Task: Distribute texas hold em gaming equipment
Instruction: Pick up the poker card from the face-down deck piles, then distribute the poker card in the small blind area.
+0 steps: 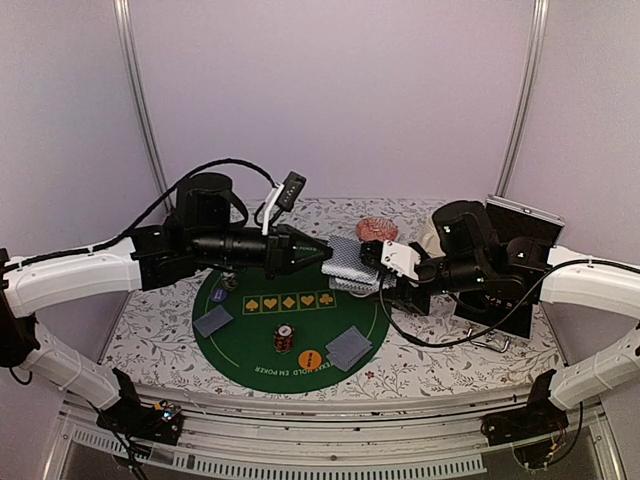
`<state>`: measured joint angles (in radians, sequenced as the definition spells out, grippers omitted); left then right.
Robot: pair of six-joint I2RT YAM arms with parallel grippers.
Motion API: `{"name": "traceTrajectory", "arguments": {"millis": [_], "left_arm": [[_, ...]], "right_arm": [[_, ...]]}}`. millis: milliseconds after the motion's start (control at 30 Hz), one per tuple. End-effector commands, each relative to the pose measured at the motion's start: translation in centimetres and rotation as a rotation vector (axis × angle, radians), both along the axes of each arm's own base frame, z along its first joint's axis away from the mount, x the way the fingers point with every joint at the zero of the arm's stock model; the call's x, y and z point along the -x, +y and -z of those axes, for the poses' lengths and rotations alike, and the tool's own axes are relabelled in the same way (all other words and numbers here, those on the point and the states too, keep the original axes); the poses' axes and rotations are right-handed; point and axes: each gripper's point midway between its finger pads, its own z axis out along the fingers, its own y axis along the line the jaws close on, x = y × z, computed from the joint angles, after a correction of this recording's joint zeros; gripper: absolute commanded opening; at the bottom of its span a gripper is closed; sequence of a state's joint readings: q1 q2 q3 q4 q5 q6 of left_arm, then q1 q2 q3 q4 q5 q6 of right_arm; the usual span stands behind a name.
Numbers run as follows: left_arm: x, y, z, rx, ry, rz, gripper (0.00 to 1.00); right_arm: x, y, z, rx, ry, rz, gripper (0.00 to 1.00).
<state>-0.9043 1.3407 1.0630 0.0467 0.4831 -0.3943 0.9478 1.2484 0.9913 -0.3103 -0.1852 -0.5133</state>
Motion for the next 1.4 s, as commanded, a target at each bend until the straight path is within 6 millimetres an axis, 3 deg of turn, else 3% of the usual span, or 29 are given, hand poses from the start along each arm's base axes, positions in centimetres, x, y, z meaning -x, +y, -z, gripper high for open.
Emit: {"name": "traceTrajectory", "arguments": {"millis": [0, 133, 267, 400, 500, 633, 700, 900, 1000, 1367], "left_arm": [[-0.1, 0.8, -0.3, 0.016, 0.005, -0.006, 0.00], [-1.3, 3.0, -1.3, 0.059, 0.019, -0.084, 0.00], [-4.5, 7.6, -0.5, 0.089, 0.109, -0.270, 0.00], [-7.4, 13.8, 3.3, 0.089, 0.249, -0.502, 0.00], [-8.7, 18.5, 7.5, 0.058, 0.356, -0.679, 0.00], [-8.2, 23.5, 14.0, 0.023, 0.517, -0.845, 0.00], [-7.7, 25.4, 16.3, 0.040, 0.579, -0.906, 0.00], [-6.2, 29.2, 21.8, 0.061, 0.693, -1.049, 0.00], [-5.7, 29.9, 23.5, 0.080, 0.726, -1.079, 0.00], [-5.3, 30.5, 25.3, 0.102, 0.770, -1.106, 0.00]], "right_arm": [[-0.2, -0.3, -1.4, -0.046, -0.023, 0.016, 0.43], [-0.4, -0.7, -1.2, -0.046, -0.018, 0.028, 0.43], [-0.6, -0.8, -1.0, -0.046, -0.010, 0.037, 0.43], [-0.6, -0.9, -0.8, -0.045, -0.005, 0.038, 0.43], [-0.5, -0.9, -0.9, -0.047, -0.004, 0.037, 0.43], [-0.4, -0.9, -1.0, -0.051, -0.005, 0.034, 0.43], [-0.4, -1.0, -1.1, -0.051, -0.005, 0.034, 0.43], [-0.4, -1.0, -1.1, -0.049, -0.005, 0.034, 0.43], [-0.4, -1.0, -1.2, -0.050, -0.006, 0.034, 0.43], [-0.4, -1.1, -1.3, -0.047, -0.012, 0.034, 0.42]]}}
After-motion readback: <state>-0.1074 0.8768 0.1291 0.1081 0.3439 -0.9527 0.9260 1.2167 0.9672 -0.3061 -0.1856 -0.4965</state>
